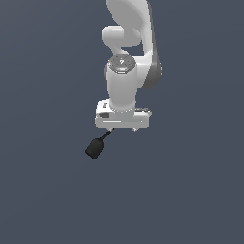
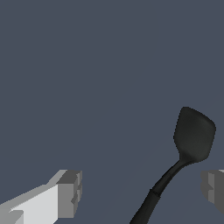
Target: Pick up the object and move it to a goal position.
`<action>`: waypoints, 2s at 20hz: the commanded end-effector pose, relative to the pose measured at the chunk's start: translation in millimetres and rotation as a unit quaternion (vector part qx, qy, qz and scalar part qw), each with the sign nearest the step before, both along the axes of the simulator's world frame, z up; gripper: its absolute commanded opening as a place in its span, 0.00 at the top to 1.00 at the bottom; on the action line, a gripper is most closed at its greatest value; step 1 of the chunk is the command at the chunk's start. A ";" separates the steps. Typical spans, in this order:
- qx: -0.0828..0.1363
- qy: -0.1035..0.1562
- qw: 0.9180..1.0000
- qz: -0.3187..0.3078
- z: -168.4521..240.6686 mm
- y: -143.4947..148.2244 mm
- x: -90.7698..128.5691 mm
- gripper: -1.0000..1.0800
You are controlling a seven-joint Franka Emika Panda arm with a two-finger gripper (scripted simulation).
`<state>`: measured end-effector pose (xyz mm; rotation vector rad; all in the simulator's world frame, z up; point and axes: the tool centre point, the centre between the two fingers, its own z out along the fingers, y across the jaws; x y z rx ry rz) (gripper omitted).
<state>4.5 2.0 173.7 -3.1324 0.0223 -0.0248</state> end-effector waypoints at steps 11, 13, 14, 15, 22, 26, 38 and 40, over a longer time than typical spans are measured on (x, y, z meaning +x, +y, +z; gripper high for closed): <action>-0.005 -0.011 1.000 0.022 10.5 -2.4 3.8 0.04; -0.005 -0.011 1.000 0.022 10.5 -1.8 3.7 0.04; -0.005 -0.011 1.000 0.023 11.1 -1.4 4.0 0.04; -0.005 -0.011 1.000 0.023 11.2 -1.3 4.0 0.04; -0.003 -0.009 1.000 -0.005 -3.2 -11.3 -3.6 0.04; -0.001 -0.006 0.999 -0.043 -22.2 -24.8 -15.1 0.04; 0.000 0.007 0.978 -0.206 -93.1 -80.7 -75.0 0.04; -0.001 0.008 0.975 -0.222 -99.1 -85.9 -81.8 0.04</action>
